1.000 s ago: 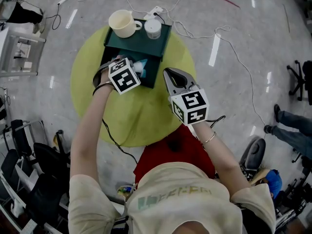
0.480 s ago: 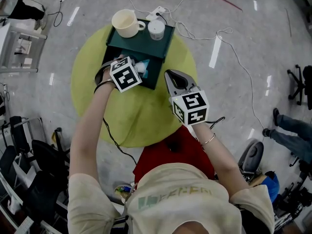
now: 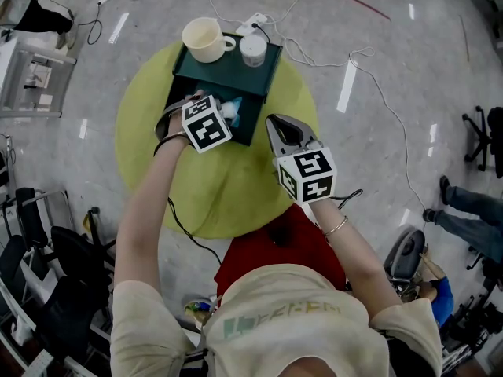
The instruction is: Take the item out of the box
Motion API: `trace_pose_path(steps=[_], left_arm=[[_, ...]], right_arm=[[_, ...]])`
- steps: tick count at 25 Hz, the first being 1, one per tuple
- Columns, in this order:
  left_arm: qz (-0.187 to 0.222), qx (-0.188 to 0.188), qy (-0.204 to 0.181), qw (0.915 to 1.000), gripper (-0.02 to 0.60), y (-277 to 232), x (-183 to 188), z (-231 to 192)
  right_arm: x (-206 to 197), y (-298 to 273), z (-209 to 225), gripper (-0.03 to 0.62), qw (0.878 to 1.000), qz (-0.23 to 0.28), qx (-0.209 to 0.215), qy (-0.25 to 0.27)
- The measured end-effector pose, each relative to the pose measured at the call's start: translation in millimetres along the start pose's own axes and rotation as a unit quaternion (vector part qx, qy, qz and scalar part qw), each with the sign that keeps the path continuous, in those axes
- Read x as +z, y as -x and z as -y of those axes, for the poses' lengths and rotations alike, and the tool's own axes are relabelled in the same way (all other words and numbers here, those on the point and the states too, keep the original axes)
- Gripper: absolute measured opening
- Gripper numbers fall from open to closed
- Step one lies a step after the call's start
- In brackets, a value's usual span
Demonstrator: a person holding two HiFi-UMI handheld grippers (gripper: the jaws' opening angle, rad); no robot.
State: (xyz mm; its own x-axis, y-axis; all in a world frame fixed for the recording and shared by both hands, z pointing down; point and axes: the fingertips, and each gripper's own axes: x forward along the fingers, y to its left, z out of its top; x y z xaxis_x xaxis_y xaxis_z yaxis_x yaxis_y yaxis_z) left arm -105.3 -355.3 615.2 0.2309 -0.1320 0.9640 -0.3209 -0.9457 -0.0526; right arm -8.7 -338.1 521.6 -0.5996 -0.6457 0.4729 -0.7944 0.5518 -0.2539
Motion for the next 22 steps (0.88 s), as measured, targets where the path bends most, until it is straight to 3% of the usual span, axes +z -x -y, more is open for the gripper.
trace_pose_path(steps=[13,22], left_arm=[[-0.001,0.049,0.000,0.9988,0.201,6.8,2.7,-0.6],[0.016,0.076,0.028,0.9965,0.199,17.7,4.0,-2.0]], right_arm=[[-0.4,9.2,-8.1,0.037,1.000,0.001,-0.001,0.006],[-1.5,19.0,-12.7,0.037,1.000,0.003,-0.003,0.012]])
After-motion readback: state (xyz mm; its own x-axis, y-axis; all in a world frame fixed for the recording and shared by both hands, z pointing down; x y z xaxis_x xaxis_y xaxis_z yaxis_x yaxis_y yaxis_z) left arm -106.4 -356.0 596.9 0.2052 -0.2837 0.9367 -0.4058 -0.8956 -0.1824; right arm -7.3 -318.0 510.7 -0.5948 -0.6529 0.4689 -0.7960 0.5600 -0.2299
